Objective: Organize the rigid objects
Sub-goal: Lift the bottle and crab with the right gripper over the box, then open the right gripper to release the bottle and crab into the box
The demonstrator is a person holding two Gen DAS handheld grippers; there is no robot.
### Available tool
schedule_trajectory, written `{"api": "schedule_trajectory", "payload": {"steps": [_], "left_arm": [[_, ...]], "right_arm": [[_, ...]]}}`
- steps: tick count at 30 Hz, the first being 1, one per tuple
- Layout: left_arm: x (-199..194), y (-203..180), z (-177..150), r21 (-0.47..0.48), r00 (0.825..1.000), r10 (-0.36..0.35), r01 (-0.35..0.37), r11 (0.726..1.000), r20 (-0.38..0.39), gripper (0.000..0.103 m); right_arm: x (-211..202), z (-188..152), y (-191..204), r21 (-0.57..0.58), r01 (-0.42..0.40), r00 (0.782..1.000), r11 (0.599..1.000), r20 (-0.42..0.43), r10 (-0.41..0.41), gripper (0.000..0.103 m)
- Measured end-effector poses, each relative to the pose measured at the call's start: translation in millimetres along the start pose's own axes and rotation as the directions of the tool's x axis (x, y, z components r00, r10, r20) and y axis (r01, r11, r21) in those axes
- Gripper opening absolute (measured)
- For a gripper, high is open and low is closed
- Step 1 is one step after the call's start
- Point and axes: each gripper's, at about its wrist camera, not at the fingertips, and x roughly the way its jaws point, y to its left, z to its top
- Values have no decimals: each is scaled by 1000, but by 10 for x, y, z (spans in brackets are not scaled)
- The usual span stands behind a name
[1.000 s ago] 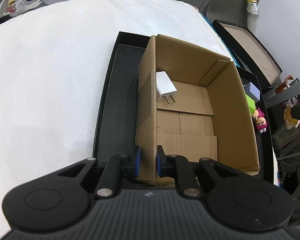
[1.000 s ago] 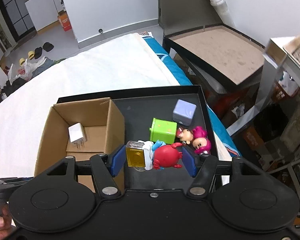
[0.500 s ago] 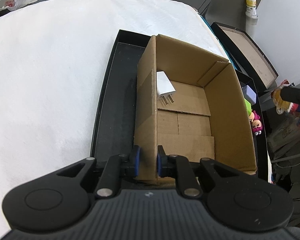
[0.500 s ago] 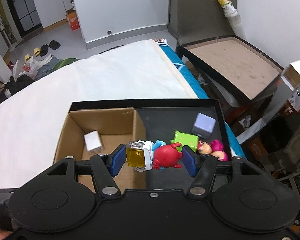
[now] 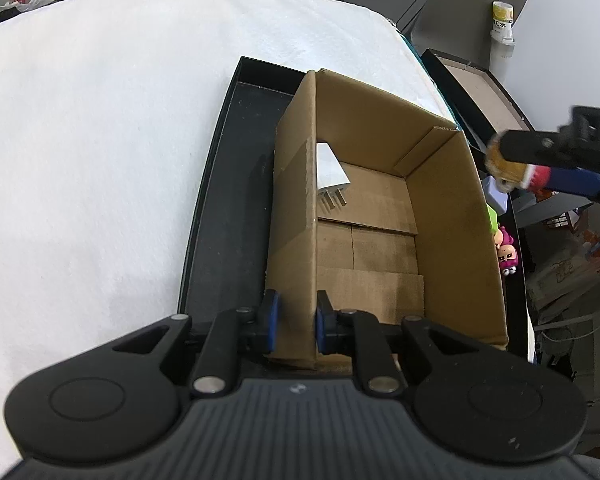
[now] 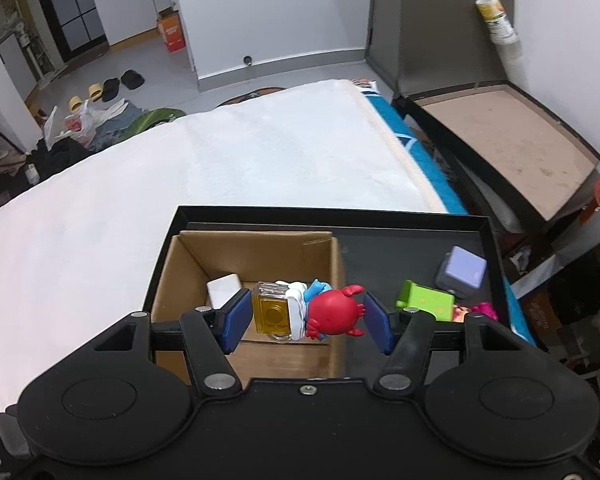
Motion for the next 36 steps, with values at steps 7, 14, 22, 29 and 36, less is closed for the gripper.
{"api": "schedule_trajectory", "payload": {"steps": [7,14,22,29,36], "left_arm": [[12,33,32,-13,1000,-15,15,1000,-19,17],[20,56,36,-27,999,-20,19,999,-25,17],[20,84,58,-44,999,-25,23,999,-29,18],[10,73,52,-36,1000,-18,17,999,-24,18],[7,66,62,-49,999,-14,13,999,-29,18]], "right_arm": [[179,47,122,-14,-22,999,1000,-26,22,59],[327,87,225,-30,-42,999,999,-32,41,60],[294,89,272,-59,-39,999,997,-13,39,81],[57,23,174,-76,-31,999,997,14,32,88],[-116,-48,-39,-42,-33,999,999,13,33,94]]}}
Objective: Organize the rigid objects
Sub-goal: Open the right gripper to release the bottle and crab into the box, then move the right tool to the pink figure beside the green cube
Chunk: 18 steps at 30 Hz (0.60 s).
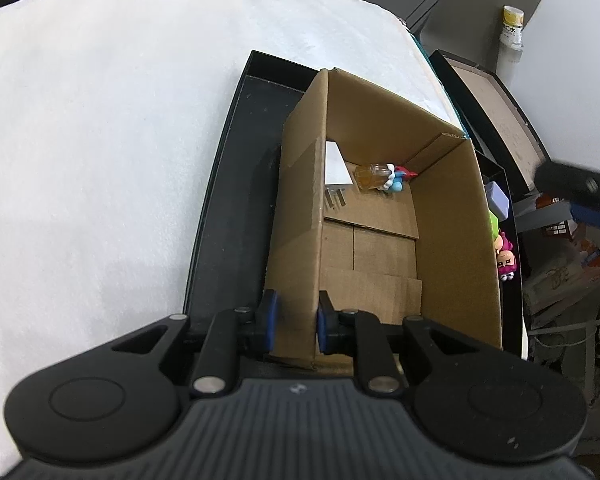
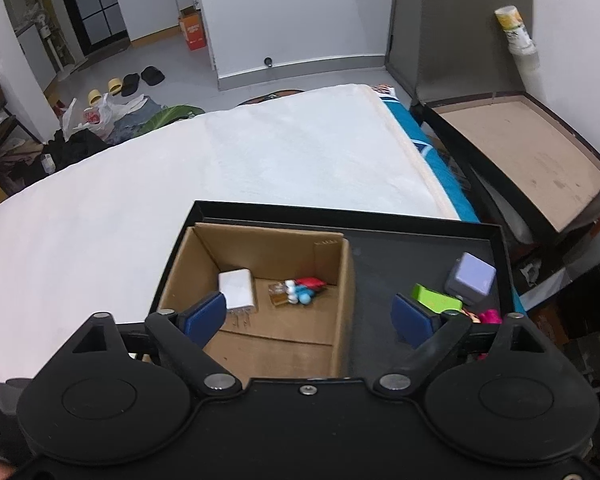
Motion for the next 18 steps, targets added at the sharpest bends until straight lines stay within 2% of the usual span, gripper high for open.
{"api": "schedule_trajectory", "payload": {"steps": [12,18], "left_arm": [[7,-47,1,4,1000,26,-26,1000,-3,18],[48,-82,-22,10,999,49,-49,999,-4,18]], "right_arm": [[-195,-190,-327,51,-3,1000,999,-9,3,103],[-275,-254,-513,72,-6,1000,997,0,6,103]]}}
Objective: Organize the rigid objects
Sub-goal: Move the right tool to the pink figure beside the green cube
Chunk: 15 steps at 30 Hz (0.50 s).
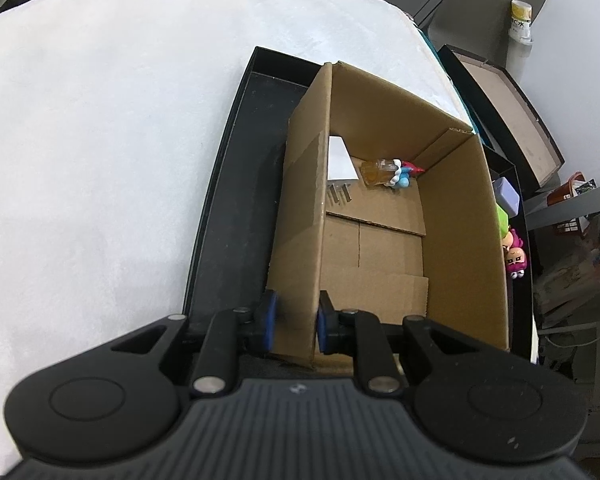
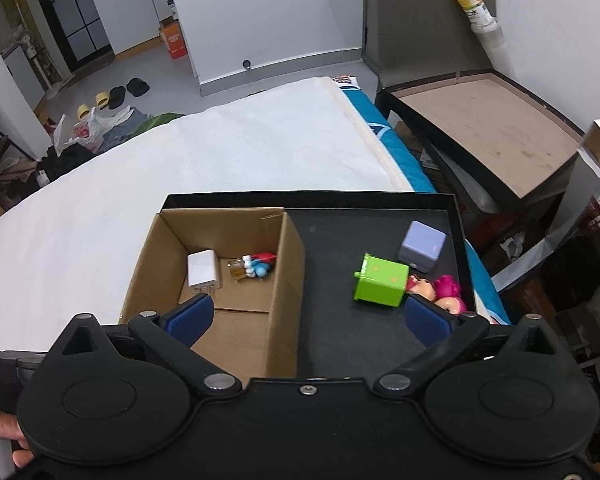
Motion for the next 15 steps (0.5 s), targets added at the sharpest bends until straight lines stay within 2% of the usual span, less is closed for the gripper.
{"api": "schedule_trajectory", "payload": {"steps": [15], "left_arm": [[-57,25,-46,-37,1000,18,-18,999,9,18]], "right_arm": [[-82,-79,-485,69,-12,1000,998,13,11,103]]}}
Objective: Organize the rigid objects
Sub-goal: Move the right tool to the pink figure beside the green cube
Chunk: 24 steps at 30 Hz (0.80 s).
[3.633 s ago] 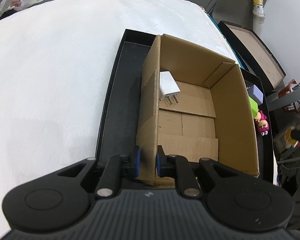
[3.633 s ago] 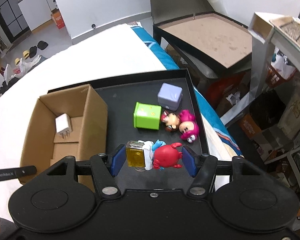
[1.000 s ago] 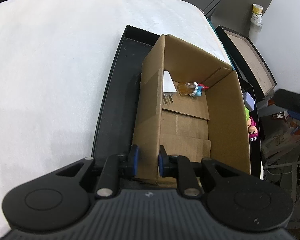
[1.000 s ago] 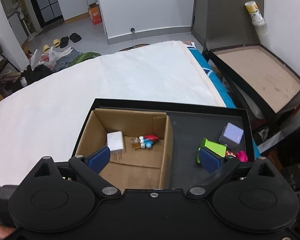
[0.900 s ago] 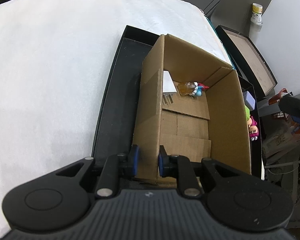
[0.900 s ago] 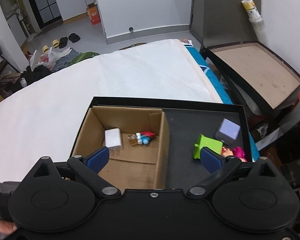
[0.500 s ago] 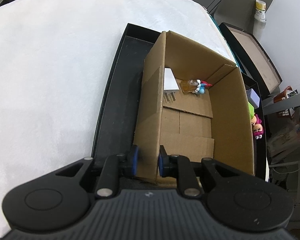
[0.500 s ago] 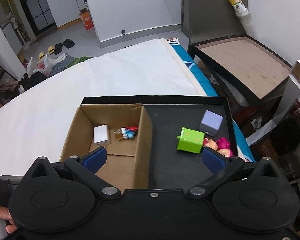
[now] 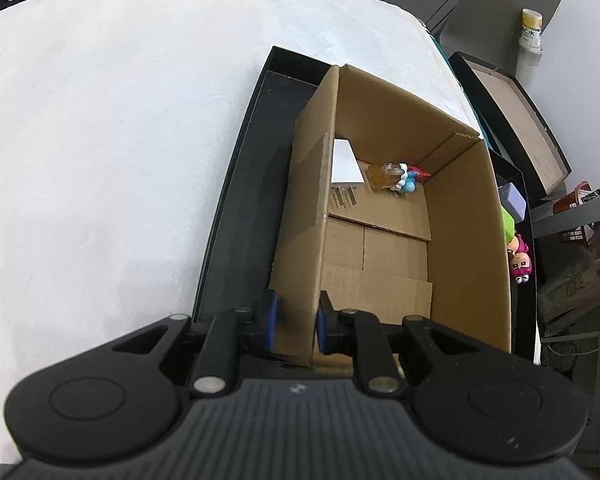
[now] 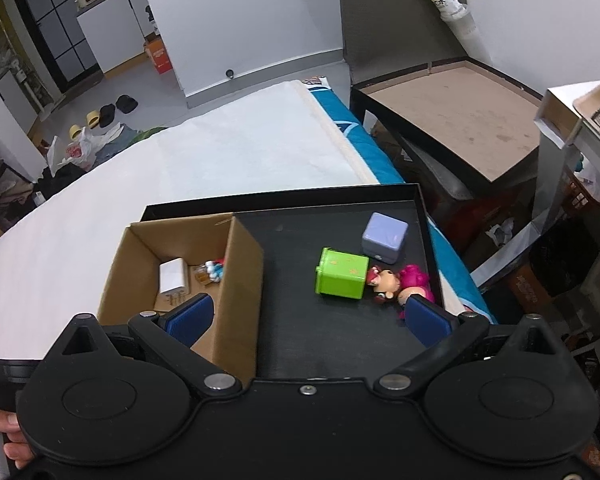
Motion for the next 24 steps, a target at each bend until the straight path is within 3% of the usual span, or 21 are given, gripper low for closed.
{"api": "schedule_trajectory", "payload": {"steps": [13,24], "left_arm": [[35,-72,17,4,1000,16,-16,1000,4,18],[55,-64,-4,-13,1000,27,-27,1000,8,18]], "right_arm": [[132,28,-407,62,-13,1000,998,-15,14,102],[403,73,-720,78,-9,997,997,-82,16,77]]}}
